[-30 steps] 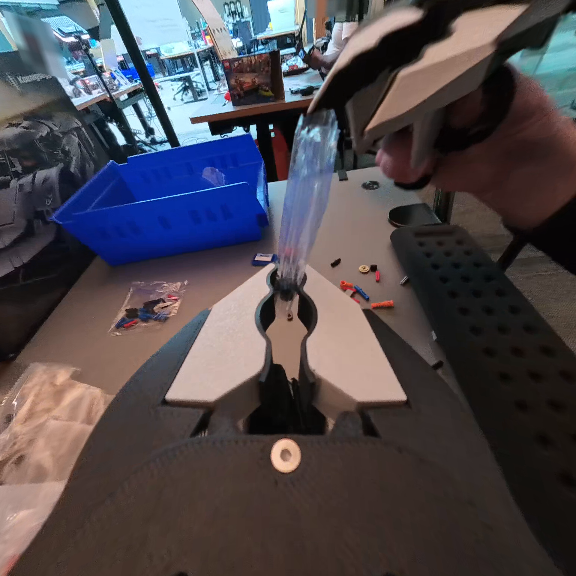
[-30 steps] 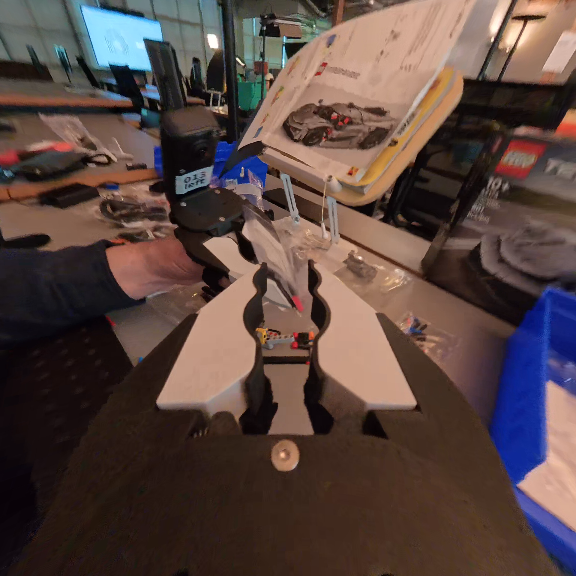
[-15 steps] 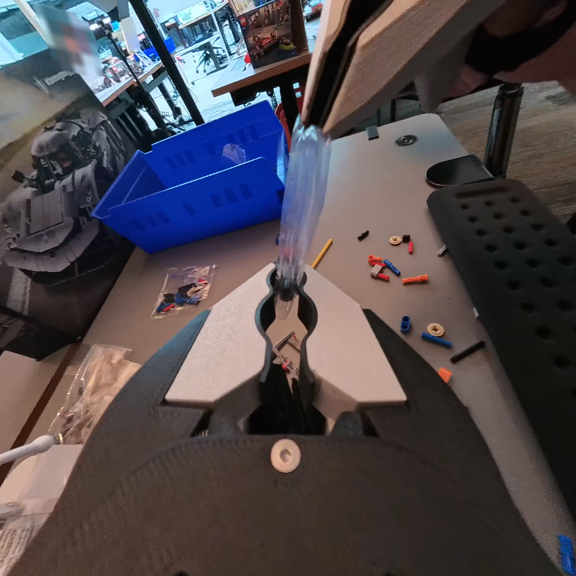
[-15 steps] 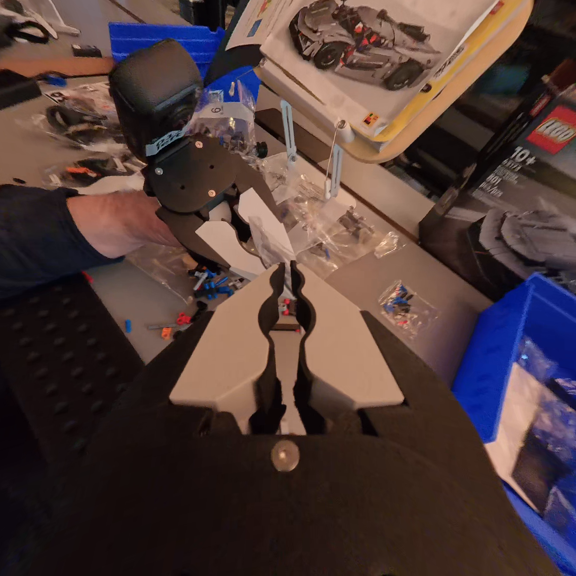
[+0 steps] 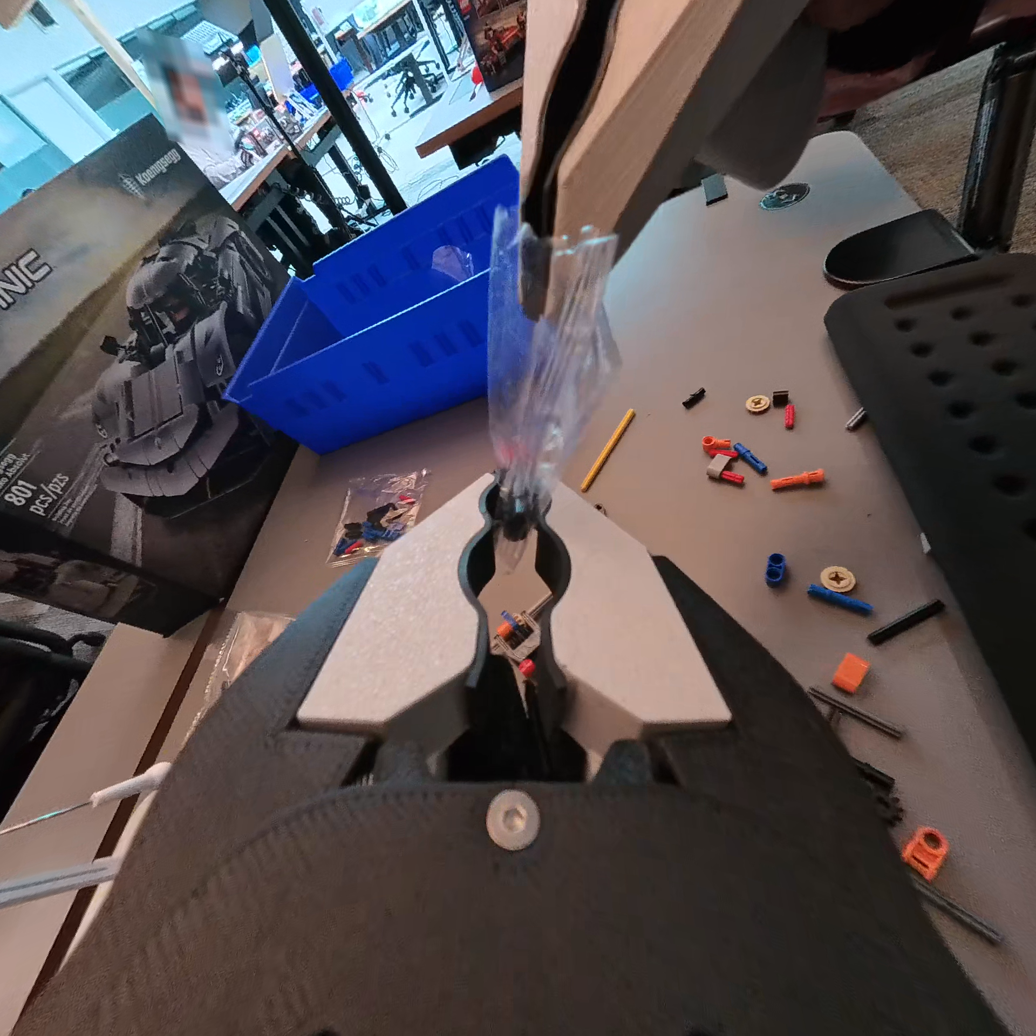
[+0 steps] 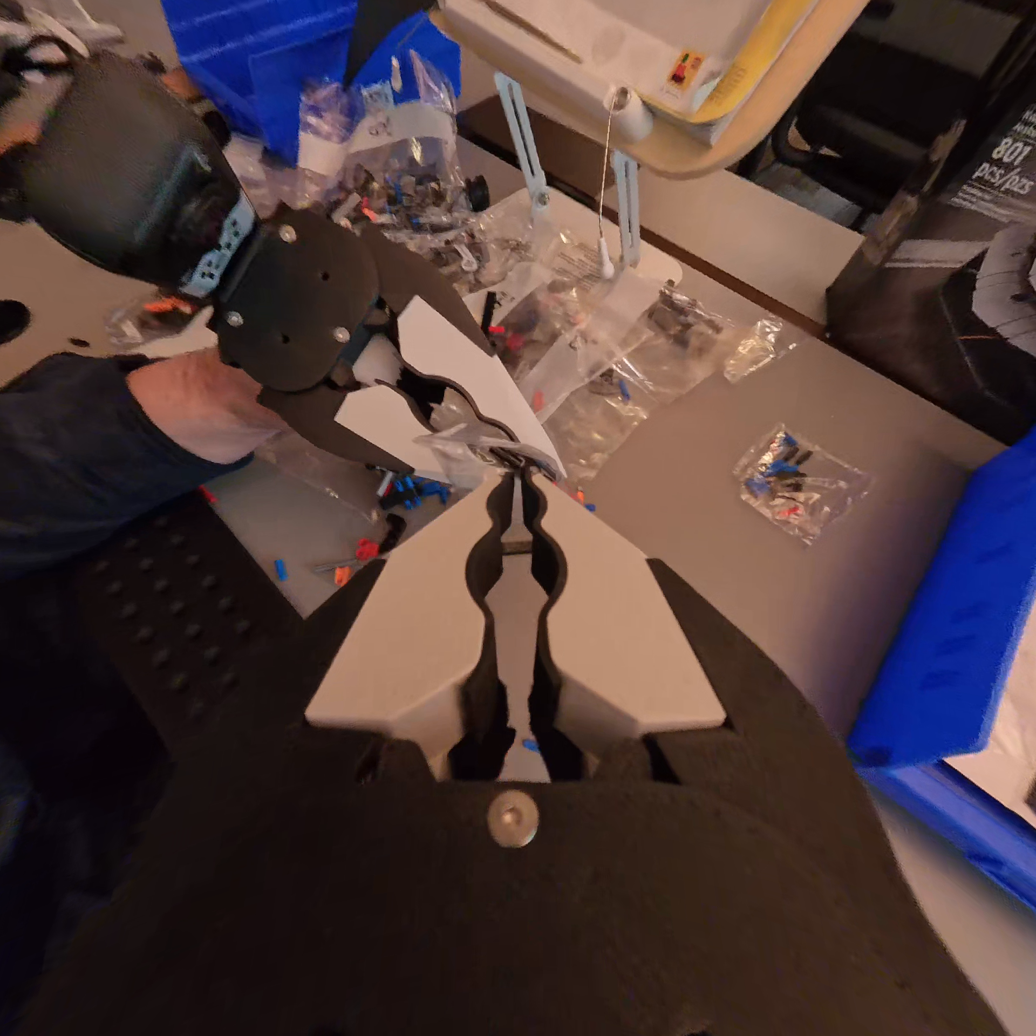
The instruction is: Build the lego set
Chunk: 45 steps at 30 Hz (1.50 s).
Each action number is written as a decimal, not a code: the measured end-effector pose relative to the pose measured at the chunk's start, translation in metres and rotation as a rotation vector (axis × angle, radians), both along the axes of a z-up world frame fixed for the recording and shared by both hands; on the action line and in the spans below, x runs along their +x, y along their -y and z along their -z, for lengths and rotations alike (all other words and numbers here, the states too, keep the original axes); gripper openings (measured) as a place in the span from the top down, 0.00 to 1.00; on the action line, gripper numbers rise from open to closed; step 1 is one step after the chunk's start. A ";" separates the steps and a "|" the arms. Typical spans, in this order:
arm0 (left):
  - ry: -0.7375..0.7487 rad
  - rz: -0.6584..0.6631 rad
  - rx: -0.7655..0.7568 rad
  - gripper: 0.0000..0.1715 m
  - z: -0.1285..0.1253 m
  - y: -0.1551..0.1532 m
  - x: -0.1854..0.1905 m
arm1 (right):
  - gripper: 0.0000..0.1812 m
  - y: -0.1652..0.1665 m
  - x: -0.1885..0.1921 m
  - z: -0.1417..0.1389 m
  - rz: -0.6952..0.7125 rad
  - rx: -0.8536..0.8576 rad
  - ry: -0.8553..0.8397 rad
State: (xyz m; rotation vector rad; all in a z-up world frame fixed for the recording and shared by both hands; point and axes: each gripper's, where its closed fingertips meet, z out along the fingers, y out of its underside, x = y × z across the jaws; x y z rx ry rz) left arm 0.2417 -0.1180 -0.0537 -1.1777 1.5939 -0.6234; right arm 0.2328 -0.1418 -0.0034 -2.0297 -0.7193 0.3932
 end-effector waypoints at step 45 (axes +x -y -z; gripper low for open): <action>-0.062 0.139 -0.066 0.92 0.016 0.026 0.007 | 1.00 0.003 -0.014 0.035 -0.223 -0.020 0.383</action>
